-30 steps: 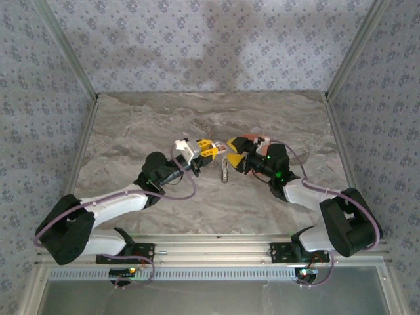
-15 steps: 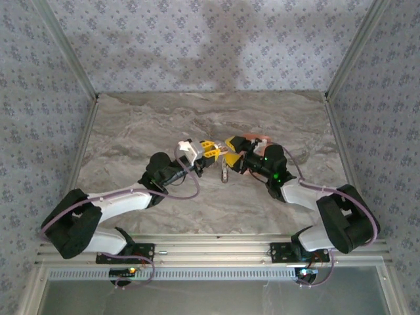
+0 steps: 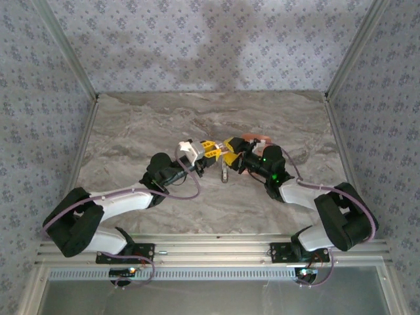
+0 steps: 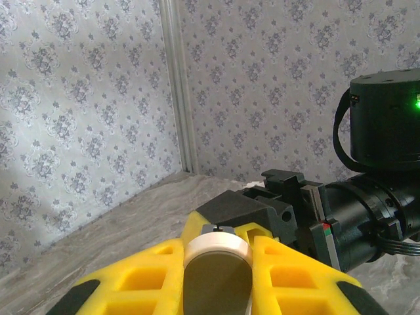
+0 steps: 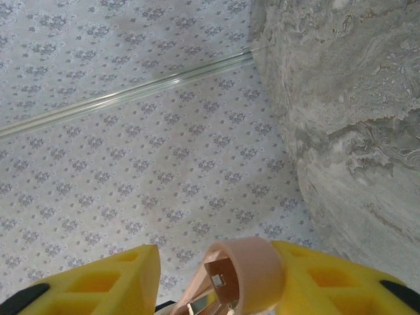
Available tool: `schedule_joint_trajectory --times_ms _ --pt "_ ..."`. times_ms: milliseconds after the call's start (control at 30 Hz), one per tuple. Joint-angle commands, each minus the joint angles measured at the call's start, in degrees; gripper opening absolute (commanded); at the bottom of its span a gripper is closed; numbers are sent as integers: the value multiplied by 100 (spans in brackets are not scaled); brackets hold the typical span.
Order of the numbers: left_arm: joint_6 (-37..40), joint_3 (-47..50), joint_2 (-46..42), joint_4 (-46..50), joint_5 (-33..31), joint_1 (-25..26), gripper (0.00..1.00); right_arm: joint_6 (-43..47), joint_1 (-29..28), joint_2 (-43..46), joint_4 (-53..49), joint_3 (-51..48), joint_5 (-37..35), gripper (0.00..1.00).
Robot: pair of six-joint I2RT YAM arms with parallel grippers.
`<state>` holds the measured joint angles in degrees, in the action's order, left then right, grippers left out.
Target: Load the staples into the stapler
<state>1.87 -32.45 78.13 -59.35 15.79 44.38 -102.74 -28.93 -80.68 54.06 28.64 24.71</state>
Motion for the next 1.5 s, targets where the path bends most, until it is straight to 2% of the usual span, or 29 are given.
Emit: schedule_joint_trajectory --times_ms 0,333,800,867,967,1100,1233,1333,1467 --pt "18 -137 18 -269 7 49 13 -21 -25 -17 156 71 -107 42" --pt "77 -163 30 -221 13 56 13 -23 -22 15 132 36 -132 30" --pt "121 -164 27 -179 3 71 14 54 -23 136 8 -8 -194 21" --pt "122 -157 27 -173 -17 76 16 98 -12 204 -77 -14 -226 20" --pt "126 -138 -18 -108 -67 84 25 291 74 387 -379 -22 -228 18" --pt "96 -70 -216 129 -232 87 42 1033 284 825 -1436 101 -73 18" --pt "46 -43 -719 1089 -511 88 57 3001 408 1545 -4114 689 -270 18" --pt "-34 -47 -1190 2074 -862 86 63 4233 426 1849 -5441 1011 -659 17" --pt "-185 -95 -1705 3381 -1228 86 66 5292 437 1978 -6194 1256 -961 18"
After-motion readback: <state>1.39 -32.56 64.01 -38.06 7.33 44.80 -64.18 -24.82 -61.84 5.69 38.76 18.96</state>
